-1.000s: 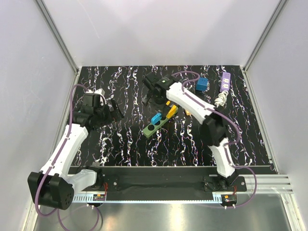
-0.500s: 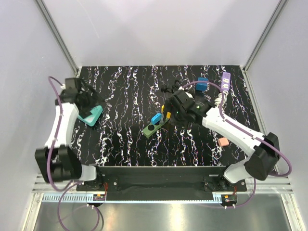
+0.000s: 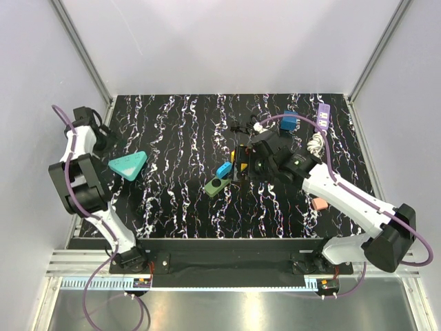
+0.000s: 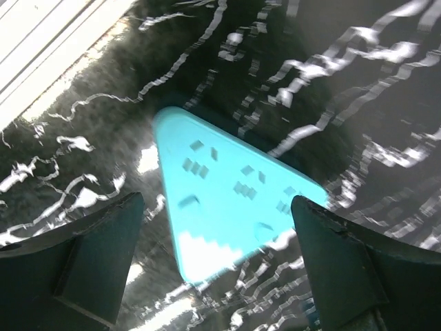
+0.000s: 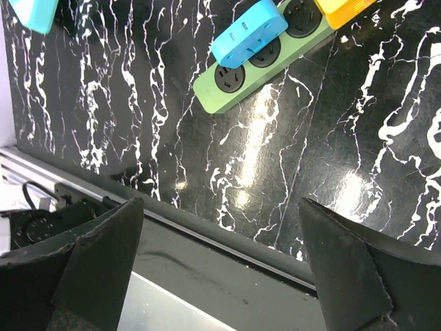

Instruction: Insert the plug

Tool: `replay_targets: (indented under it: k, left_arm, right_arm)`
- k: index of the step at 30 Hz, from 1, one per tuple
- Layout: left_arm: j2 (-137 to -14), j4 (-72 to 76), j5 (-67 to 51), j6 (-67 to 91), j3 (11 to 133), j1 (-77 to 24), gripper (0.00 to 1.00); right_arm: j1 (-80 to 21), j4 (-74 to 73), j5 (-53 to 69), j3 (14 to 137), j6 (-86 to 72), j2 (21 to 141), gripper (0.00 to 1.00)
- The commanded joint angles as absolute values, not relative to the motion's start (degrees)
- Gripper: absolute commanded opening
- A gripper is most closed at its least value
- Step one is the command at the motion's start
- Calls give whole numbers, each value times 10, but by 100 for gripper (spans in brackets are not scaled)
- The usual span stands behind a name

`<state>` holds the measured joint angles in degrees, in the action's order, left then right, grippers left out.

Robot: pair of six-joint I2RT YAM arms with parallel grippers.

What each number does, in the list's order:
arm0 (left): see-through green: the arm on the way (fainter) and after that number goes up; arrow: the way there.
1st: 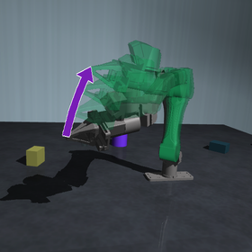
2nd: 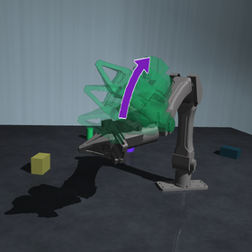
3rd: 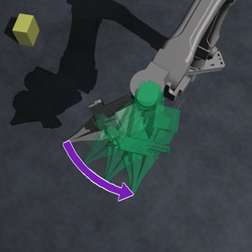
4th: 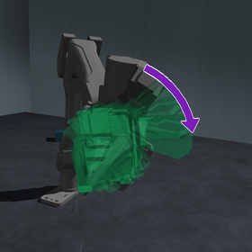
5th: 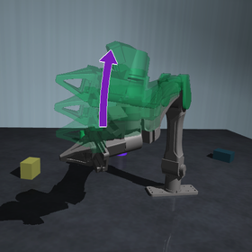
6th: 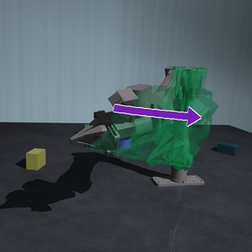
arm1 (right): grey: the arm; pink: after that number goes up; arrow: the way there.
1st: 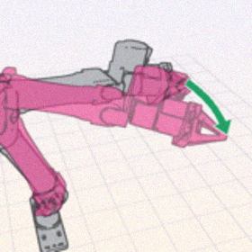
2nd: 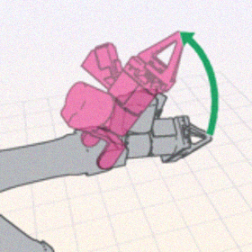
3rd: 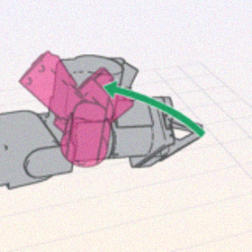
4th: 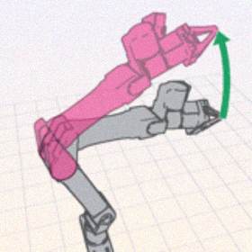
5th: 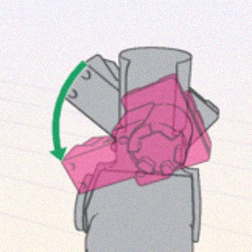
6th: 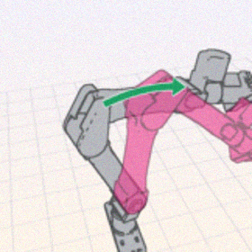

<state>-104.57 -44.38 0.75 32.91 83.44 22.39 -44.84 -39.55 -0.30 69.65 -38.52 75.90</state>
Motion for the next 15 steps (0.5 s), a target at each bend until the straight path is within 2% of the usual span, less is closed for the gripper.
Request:
replay_targets:
  k: [1,7,15]
  left_arm:
    - [-1071,-450,34,308,849,229,92]
    - [-1108,-448,86,289,869,229,99]
    - [-1181,-466,78,285,917,231,99]
  right_arm:
    - [-450,-375,3,684,-354,740,100]
    - [-445,-377,3,671,-344,709,100]
    - [-444,-381,3,667,-354,685,100]
